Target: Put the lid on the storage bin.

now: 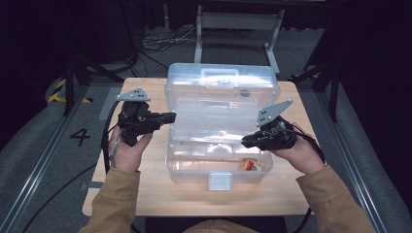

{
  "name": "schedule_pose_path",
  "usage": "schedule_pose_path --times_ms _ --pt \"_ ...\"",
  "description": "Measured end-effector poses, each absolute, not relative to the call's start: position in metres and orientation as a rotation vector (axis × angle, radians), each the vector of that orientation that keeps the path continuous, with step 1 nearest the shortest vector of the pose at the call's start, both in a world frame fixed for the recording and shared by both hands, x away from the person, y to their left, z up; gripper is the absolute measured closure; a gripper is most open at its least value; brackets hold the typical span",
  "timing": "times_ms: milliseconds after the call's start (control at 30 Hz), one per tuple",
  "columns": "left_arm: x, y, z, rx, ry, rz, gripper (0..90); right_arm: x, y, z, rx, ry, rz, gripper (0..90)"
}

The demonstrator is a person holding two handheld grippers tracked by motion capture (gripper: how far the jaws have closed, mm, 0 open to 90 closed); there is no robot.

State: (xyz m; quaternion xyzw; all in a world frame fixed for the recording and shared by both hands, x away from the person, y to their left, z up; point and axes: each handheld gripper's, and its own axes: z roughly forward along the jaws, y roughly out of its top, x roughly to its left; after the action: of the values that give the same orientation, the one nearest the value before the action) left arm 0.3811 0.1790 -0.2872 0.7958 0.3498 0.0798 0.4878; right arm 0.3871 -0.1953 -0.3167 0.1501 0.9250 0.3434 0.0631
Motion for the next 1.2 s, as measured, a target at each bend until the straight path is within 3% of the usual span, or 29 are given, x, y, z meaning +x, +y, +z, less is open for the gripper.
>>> schedule_pose_path --times_ms 1200 --pt "0.394 0.184 -0.289 1.823 0.957 0.229 89.7 0.378 -0.195 -0.324 0.435 2.819 1.016 81.7"
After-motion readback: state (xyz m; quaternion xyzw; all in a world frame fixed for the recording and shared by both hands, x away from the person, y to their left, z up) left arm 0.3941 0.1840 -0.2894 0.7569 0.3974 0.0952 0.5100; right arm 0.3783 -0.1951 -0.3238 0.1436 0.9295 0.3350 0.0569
